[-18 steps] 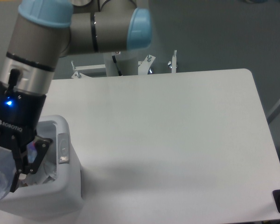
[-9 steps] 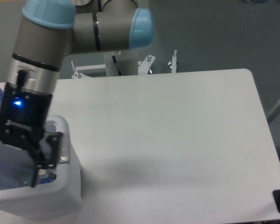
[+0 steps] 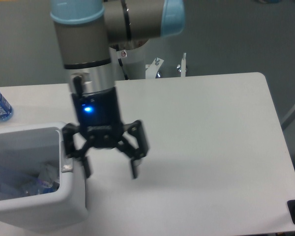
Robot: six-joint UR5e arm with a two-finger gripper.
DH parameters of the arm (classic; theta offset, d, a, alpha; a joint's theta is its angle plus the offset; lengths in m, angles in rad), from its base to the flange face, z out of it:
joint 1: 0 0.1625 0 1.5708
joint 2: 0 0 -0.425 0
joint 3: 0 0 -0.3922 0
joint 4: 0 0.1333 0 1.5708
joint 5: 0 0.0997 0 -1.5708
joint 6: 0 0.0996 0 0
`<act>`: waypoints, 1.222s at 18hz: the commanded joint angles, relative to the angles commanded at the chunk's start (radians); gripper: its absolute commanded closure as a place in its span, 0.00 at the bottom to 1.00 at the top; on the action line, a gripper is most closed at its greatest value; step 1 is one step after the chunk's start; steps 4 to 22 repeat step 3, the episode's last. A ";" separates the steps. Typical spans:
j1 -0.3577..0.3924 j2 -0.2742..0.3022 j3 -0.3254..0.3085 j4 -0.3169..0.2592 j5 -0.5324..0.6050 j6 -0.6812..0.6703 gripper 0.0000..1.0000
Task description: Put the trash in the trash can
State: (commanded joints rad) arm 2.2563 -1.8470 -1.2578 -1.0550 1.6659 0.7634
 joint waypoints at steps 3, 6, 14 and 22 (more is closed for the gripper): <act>0.029 0.015 -0.003 -0.052 -0.005 0.033 0.00; 0.029 0.015 -0.003 -0.052 -0.005 0.033 0.00; 0.029 0.015 -0.003 -0.052 -0.005 0.033 0.00; 0.029 0.015 -0.003 -0.052 -0.005 0.033 0.00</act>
